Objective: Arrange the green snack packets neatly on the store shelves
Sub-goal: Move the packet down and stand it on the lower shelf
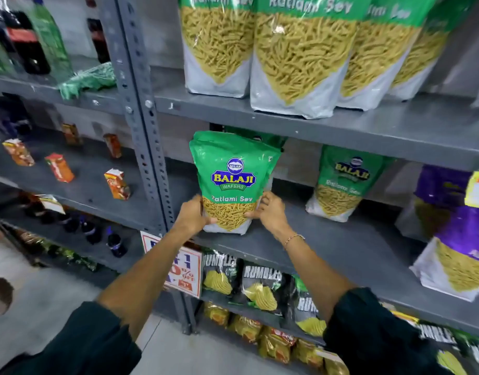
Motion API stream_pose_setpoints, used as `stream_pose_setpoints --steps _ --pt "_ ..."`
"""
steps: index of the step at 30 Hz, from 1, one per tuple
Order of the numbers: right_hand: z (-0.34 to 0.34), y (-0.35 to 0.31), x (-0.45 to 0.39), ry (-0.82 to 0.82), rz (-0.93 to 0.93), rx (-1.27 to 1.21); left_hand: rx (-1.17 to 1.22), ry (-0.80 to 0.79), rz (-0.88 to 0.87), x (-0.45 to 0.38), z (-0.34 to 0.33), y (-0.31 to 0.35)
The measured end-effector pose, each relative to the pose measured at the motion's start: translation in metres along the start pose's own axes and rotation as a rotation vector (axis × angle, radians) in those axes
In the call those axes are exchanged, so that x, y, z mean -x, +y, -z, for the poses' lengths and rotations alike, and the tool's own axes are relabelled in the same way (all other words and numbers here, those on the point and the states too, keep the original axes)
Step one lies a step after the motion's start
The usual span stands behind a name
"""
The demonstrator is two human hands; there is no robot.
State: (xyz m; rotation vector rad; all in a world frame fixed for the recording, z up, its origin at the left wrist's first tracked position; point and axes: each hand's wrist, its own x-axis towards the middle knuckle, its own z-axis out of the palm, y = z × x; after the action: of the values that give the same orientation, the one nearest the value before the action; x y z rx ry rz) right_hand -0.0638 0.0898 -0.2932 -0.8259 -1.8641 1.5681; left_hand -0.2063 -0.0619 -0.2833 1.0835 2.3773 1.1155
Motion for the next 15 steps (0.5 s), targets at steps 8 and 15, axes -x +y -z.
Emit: stream_pose_setpoints --steps 8,15 --pt "-0.014 0.017 -0.043 -0.011 -0.040 0.003 -0.019 0.047 0.094 -0.037 -0.016 -0.020" --pt "-0.015 0.015 -0.049 -0.070 -0.033 0.093 -0.038 0.051 0.128 -0.039 -0.021 -0.022"
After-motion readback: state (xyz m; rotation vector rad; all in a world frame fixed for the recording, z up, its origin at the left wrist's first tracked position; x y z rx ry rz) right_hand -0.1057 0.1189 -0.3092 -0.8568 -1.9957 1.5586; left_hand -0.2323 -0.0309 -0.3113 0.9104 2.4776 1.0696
